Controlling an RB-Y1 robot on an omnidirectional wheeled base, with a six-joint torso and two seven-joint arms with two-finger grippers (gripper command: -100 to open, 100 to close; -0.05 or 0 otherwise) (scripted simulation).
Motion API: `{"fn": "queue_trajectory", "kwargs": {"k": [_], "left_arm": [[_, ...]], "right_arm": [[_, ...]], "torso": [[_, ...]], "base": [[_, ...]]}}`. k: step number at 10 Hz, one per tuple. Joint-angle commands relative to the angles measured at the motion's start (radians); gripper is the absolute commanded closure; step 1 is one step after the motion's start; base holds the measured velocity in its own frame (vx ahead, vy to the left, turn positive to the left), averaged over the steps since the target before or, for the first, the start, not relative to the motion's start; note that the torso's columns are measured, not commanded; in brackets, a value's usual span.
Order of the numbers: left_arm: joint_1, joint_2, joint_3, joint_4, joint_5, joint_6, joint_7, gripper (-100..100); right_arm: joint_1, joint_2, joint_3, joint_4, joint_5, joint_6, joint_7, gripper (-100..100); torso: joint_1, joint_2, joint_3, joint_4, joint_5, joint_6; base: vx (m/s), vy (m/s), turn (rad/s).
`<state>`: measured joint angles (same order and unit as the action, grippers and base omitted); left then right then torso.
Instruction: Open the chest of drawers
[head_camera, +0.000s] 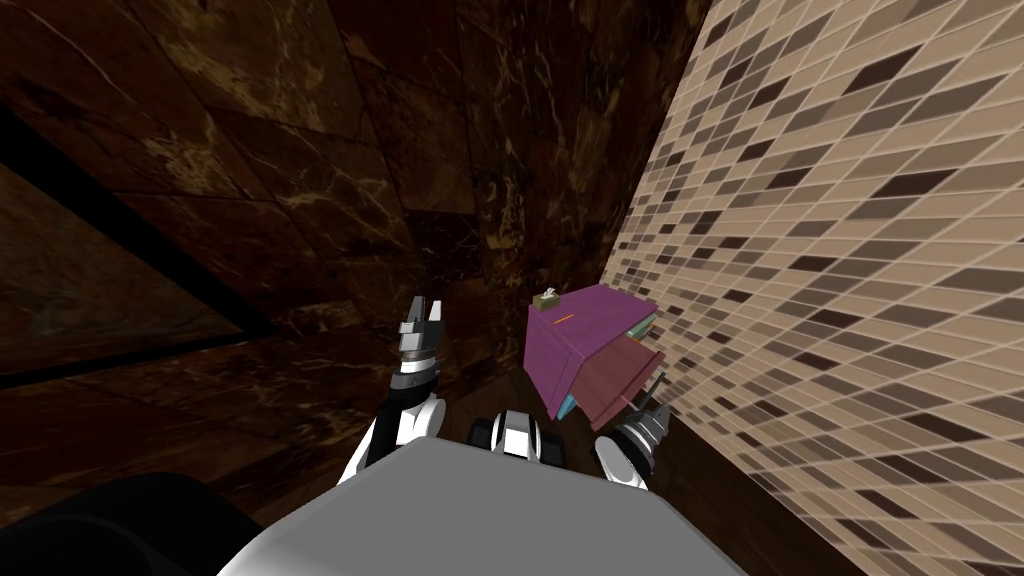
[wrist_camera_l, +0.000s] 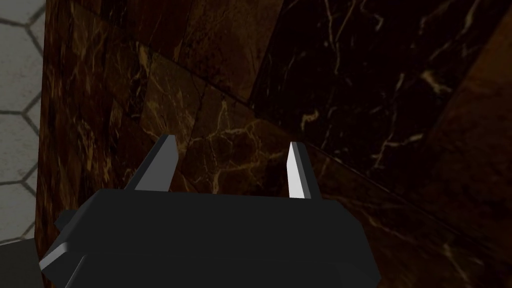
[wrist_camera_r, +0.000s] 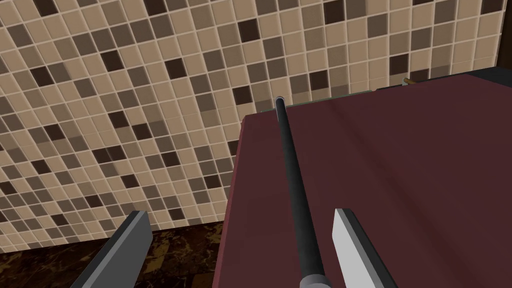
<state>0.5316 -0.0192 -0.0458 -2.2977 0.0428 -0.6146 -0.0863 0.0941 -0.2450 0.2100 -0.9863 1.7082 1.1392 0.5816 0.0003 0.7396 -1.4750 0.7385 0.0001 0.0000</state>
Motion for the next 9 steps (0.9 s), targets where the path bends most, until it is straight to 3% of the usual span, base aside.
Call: {"fn": "queue_trajectory", "kwargs": {"k": [1,2,3,4,9], "left_arm": [[0.000,0.000,0.000,0.000,0.000,0.000,0.000,0],[0.000,0.000,0.000,0.000,0.000,0.000,0.000,0],[0.000,0.000,0.000,0.000,0.000,0.000,0.000,0],[0.000,0.000,0.000,0.000,0.000,0.000,0.000,0],[0.000,0.000,0.000,0.000,0.000,0.000,0.000,0]], "right_arm": [[-0.026,-0.028,-0.023,-0.048,-0.034,-0.057,0.064,-100],[-0.037,-0.038,-0.031,-0.064,-0.046,-0.077,0.087,-100],[-0.022,-0.032,-0.025,-0.057,-0.040,-0.066,0.075,-100],[-0.023,-0.033,-0.027,-0.055,-0.042,-0.072,0.077,0],[-0.018,-0.033,-0.027,-0.048,-0.045,-0.077,0.078,0]], "torso": [[0.001,0.000,0.000,0.000,0.000,0.000],[0.005,0.003,0.000,0.002,0.004,0.000],[0.008,0.004,0.001,0.003,0.006,0.000],[0.008,0.003,0.000,0.003,0.005,0.000],[0.004,0.001,0.000,0.001,0.002,0.000]], "base": [[-0.086,0.057,-0.038],[-0.073,0.055,-0.060],[-0.023,0.014,-0.014],[0.003,-0.009,0.000],[0.002,-0.003,0.000]]}}
